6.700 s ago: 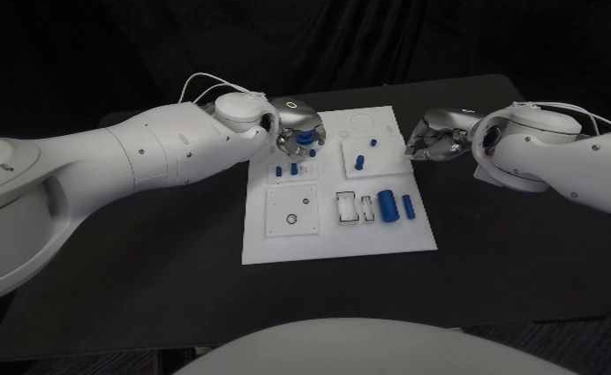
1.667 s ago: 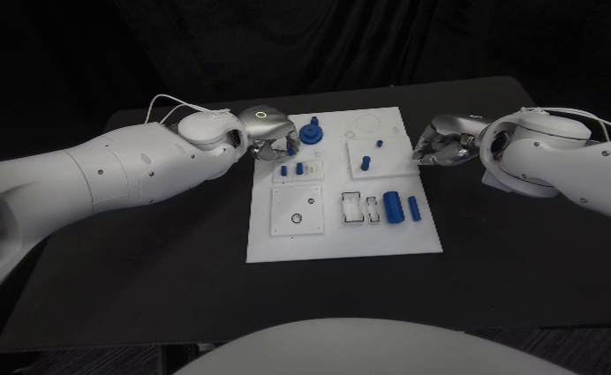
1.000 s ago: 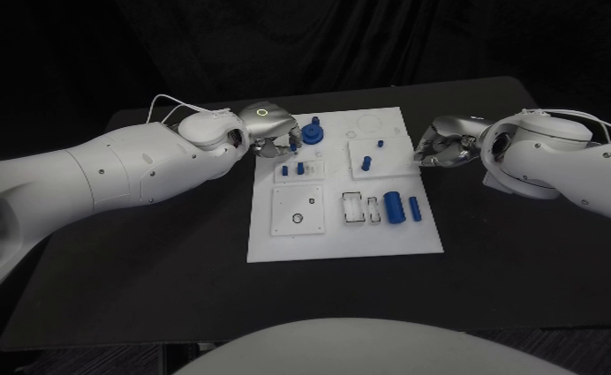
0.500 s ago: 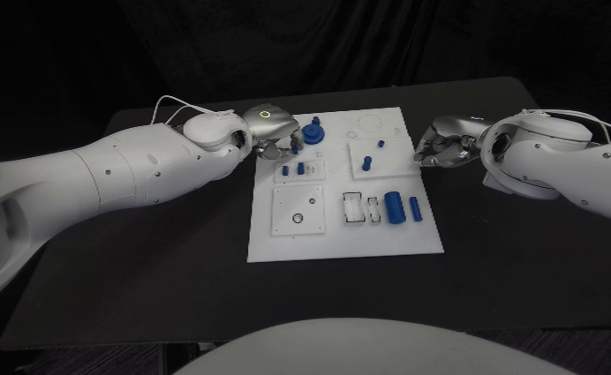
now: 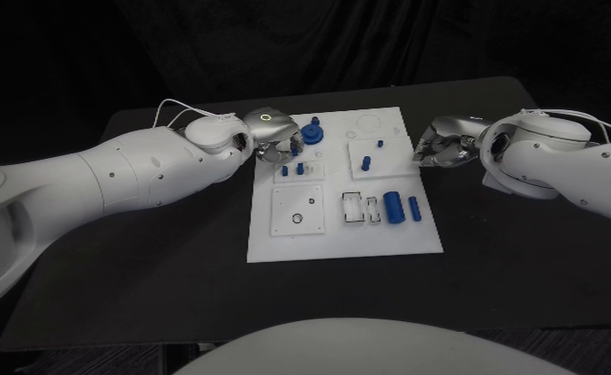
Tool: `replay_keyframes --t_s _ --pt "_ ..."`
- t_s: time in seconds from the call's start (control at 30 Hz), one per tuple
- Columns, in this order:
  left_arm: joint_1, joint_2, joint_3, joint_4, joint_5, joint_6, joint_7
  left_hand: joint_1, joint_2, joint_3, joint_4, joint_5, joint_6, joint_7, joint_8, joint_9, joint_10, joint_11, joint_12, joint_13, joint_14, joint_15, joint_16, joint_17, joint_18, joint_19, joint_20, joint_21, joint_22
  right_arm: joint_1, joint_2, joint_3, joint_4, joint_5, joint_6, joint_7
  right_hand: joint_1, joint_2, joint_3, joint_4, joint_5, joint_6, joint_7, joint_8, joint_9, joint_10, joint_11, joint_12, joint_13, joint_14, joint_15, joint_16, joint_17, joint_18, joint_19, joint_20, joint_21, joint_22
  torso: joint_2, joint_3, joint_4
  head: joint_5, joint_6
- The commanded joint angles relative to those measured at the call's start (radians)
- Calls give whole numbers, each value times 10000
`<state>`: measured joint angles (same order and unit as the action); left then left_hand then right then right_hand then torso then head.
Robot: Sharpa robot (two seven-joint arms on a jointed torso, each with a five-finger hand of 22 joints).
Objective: Assemble the parts on the task board
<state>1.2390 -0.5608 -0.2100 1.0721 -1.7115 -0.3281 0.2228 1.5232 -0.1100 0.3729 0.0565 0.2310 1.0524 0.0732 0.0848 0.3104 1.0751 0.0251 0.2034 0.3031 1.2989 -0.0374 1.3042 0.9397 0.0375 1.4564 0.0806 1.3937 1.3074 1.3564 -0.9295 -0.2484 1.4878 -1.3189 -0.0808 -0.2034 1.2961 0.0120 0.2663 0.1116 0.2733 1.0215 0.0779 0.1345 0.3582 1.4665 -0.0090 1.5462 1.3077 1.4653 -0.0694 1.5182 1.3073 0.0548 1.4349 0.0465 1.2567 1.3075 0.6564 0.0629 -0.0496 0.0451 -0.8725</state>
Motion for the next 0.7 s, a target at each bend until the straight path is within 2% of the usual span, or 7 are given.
replay_keyframes --t_s 0.03,0.3,0.33,0.4,0.43,0.53,0.7 --pt "-78 30 -24 11 -40 216 51 9 -12 20 -62 42 -22 20 -47 -14 75 -11 3 -2 -47 59 -56 -23 72 -27 -1 -10 2044 -29 -3 6 6 -15 21 -85 11 52 -5 -72 5 72 20 -2 10 706 60 -61 2301 854 63 -63 2098 158 -57 16 -39 1644 2 2 8 -1 -1" --pt "-92 19 -24 4 -40 255 33 8 -41 28 -87 26 -152 -11 -137 -58 38 -12 -55 -21 -65 61 -86 -54 76 -40 -1 -33 2037 -29 -3 6 9 -15 30 -89 11 52 -5 -72 5 72 20 -2 10 706 60 -61 2301 854 63 -63 2098 158 -57 16 -39 1644 0 -2 2 4 -1" --pt "-93 15 -23 4 -40 261 22 -12 -75 34 -92 -33 -392 -85 -236 -121 -19 -38 -118 -46 -77 43 -106 -76 80 -53 0 -55 2031 -29 -2 6 11 -15 30 -88 11 52 -5 -72 5 72 20 -2 10 706 60 -61 2301 854 63 -63 2098 158 -57 16 -39 1644 0 -1 1 12 -1" --pt "-96 1 -23 9 -40 264 -29 -83 -172 70 -78 -191 -1229 -449 -249 -330 -227 -31 -326 -127 -126 3 -171 -158 93 -92 0 -120 2014 -29 -2 6 13 -15 31 -87 11 52 -5 -72 5 72 20 -2 10 706 60 -61 2301 854 63 -63 2098 158 -57 16 -39 1644 2 0 0 28 -1" --pt "-98 -9 -23 12 -40 256 -73 -133 -243 85 -61 -273 -1726 -700 -244 -455 -531 51 -523 -199 -166 50 -214 -217 104 -128 3 -180 1998 -29 -4 6 14 -15 32 -87 11 52 -5 -72 5 72 20 -2 10 706 60 -61 2301 854 63 -63 2098 158 -57 16 -39 1644 1 0 4 31 -1" --pt "-104 -44 -23 11 -40 187 -207 -248 -377 -17 4 -485 -2865 -1077 -241 -759 -1323 184 -890 -282 -305 121 -344 -404 133 -218 25 -337 1957 -29 -16 6 22 -15 36 -89 11 52 -5 -72 5 72 20 -2 10 706 60 -61 2301 854 63 -63 2098 158 -57 16 -39 1644 0 0 3 50 -1" --pt "-112 -178 -23 14 -40 -188 -375 -132 -366 -528 85 -600 -4368 -1423 -269 -1230 -2108 258 -1012 -170 -318 176 -356 -390 158 -267 66 -471 1927 -29 -51 6 48 -15 22 -87 11 52 -5 -72 5 72 20 -2 10 706 60 -61 2301 854 63 -63 2098 158 -57 16 -39 1644 -4 -2 7 43 -1"
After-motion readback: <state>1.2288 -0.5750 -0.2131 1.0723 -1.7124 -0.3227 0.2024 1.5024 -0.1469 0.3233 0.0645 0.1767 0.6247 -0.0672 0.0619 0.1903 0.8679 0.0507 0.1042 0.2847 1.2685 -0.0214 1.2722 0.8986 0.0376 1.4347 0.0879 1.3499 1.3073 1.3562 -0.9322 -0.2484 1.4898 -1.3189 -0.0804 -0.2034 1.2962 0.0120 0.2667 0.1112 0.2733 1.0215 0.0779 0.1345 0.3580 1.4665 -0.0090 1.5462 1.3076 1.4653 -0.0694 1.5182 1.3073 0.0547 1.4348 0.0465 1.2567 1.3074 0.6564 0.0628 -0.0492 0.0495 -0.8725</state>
